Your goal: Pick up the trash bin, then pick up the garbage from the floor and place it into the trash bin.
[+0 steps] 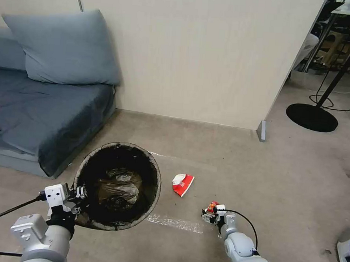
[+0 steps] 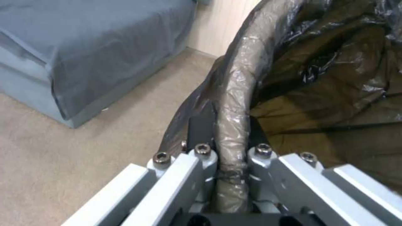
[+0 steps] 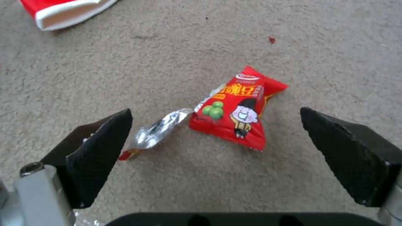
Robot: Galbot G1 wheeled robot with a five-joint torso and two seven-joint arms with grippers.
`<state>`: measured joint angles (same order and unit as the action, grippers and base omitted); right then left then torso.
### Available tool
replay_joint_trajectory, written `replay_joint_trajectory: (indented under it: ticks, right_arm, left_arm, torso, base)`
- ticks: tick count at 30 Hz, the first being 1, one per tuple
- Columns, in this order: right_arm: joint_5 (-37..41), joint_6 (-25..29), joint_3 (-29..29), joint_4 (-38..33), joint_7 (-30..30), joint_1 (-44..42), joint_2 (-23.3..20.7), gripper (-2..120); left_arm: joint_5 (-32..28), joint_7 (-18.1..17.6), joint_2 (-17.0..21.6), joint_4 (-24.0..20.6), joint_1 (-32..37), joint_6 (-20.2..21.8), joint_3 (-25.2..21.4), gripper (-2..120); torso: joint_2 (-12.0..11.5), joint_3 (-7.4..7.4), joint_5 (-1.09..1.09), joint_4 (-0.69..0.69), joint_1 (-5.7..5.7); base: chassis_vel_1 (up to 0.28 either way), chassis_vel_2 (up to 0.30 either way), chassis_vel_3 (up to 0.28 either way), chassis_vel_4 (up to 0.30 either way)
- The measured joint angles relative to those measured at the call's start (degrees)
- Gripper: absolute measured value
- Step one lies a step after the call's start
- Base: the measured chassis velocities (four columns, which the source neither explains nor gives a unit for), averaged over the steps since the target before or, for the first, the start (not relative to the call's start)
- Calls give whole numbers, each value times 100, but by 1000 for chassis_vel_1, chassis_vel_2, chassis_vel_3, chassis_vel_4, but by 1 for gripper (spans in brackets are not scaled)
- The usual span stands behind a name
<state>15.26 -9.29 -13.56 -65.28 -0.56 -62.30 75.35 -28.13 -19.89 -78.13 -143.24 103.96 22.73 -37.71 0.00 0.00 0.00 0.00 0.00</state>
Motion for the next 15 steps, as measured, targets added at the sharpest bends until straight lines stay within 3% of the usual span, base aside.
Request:
replay_joint_trajectory:
  ticks: [15]
  right_arm:
    - [31,0,-57,382,-21,222,127,100]
  left_arm:
    - [48,29,-71,0,31,-24,9,3]
  torso:
    - [0,0,0,0,0]
  base:
    - [0,0,0,0]
